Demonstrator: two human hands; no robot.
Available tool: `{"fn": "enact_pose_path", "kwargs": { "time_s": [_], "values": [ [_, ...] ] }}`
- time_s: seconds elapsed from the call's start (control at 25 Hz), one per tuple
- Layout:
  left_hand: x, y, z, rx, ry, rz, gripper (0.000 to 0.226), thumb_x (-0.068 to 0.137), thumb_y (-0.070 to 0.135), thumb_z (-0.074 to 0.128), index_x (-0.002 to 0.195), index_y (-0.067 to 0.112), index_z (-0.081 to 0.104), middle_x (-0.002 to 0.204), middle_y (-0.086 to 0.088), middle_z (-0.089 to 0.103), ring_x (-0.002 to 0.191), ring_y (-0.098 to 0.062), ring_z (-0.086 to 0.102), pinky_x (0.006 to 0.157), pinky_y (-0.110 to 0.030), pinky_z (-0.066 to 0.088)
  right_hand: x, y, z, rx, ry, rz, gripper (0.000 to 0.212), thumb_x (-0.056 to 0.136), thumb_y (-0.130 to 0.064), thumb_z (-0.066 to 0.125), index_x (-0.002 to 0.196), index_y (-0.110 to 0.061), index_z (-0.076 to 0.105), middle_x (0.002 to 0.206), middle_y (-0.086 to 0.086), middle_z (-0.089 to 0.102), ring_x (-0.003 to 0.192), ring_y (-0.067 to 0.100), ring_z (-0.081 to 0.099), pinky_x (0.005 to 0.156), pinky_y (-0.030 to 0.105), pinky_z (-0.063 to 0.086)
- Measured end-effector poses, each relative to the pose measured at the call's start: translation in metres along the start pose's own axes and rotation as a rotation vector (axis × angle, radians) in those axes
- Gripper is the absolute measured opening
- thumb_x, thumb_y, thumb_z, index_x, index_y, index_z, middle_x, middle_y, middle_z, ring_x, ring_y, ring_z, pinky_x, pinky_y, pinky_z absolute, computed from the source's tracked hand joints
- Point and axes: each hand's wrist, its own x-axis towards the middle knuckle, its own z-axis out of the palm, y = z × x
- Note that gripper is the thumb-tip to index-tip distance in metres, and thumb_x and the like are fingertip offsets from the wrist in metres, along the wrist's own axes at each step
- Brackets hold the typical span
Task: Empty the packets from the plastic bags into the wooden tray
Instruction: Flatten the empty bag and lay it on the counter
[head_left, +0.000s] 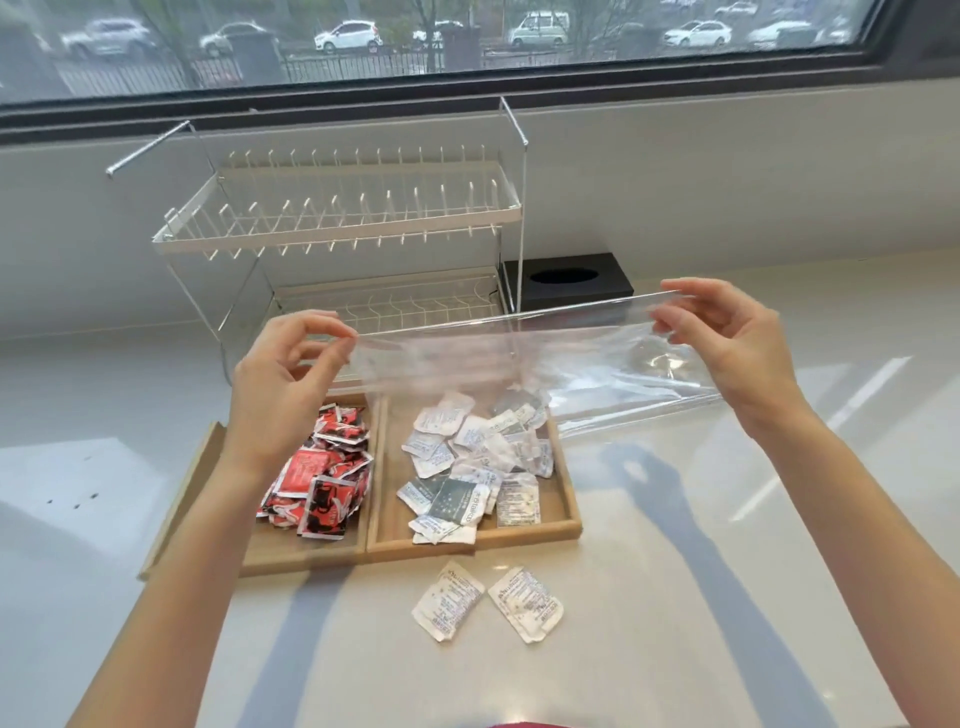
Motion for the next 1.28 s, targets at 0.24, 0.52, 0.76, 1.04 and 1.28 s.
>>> {"fn": "enact_pose_path", "kwargs": {
  "time_s": [0.24,0.52,0.76,1.04,1.28],
  "values": [
    [0.012,0.038,0.072,0.019,-0.01,0.031,0.023,0.085,0.014,0.058,0.077,0.036,0.056,0.069,0.026,0.065,0.06,0.003,0.06,0.062,-0.009,0.046,0.038,0.009,-0.081,-0.103,0.005,0.026,0.024,0.082,-0.013,0.064,0.069,-0.033,0.063,0.069,-0.015,0.066,0.065,-0.002,0.061,0.063,0.011,0.046],
    [0.044,0.064,0.163,-0.011,-0.009,0.002,0.014,0.086,0.013,0.057,0.079,0.025,0.058,0.08,0.005,0.069,0.074,-0.005,0.069,0.07,-0.021,0.056,0.089,0.035,-0.151,-0.132,-0.055,0.147,0.017,0.087,-0.014,0.058,0.073,-0.024,0.056,0.05,-0.012,0.061,0.046,0.001,0.057,0.048,0.012,0.045],
    [0.056,0.086,0.204,-0.082,0.157,0.094,0.014,0.086,0.009,0.055,0.088,0.022,0.061,0.081,0.031,0.067,0.087,0.002,0.065,0.084,-0.016,0.05,0.118,0.047,-0.178,0.086,-0.009,0.161,0.012,0.088,-0.005,0.055,0.082,-0.013,0.06,0.078,-0.002,0.07,0.075,0.002,0.069,0.067,0.013,0.052],
    [0.027,0.049,0.244,0.033,0.154,-0.006,0.009,0.086,0.024,0.052,0.09,0.026,0.06,0.093,0.005,0.068,0.087,0.0,0.063,0.08,-0.013,0.05,0.102,0.112,-0.184,0.15,-0.01,0.363,0.02,0.088,-0.026,0.054,0.083,-0.017,0.07,0.085,-0.006,0.072,0.081,0.009,0.066,0.081,0.018,0.054],
    [0.003,-0.02,0.29,0.474,-0.159,-0.247,0.026,0.087,0.008,0.053,0.111,0.0,0.058,0.11,-0.017,0.06,0.105,-0.031,0.056,0.089,-0.028,0.036,0.075,0.19,-0.168,-0.204,-0.172,0.584,0.025,0.091,-0.018,0.051,0.102,-0.002,0.067,0.099,0.01,0.07,0.088,0.015,0.064,0.086,0.026,0.052]
  ]
}}
